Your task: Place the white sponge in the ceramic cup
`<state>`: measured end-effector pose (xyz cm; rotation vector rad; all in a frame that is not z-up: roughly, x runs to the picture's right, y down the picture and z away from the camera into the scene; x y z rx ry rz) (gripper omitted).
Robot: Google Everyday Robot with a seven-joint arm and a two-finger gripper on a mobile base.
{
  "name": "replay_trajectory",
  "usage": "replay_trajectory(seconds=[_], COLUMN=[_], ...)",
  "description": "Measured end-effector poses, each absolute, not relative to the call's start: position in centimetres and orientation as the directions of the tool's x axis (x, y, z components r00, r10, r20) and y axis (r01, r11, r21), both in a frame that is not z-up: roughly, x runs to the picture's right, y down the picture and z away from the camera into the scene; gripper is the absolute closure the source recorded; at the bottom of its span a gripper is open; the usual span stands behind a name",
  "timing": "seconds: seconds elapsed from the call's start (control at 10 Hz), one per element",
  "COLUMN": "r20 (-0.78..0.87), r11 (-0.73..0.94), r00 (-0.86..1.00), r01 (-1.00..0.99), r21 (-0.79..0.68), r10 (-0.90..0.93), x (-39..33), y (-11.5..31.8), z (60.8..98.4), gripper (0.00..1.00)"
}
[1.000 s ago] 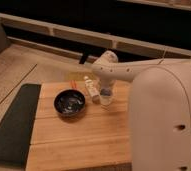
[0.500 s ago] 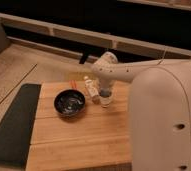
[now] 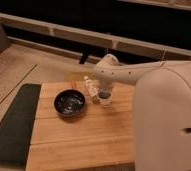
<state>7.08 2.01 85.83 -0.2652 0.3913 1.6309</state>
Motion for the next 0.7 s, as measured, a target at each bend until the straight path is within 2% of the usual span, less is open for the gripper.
replay_trajectory(seconds=[0.2,0.3,0.7], r20=[-0.397,-0.397,-0.402], r11=[-0.080,-0.087,-0.099], r00=[-0.108,-0.112,-0.120], r01=[-0.993,-0.993,-0.993], r21=[0.085,0.080,0.071], r10=[0.911,0.911,0.908], x=[7.0,7.0,7.2], y=[2.6,2.9,3.8], z=[85.4,85.2,84.9], gripper=[0.44,0.37,0.36])
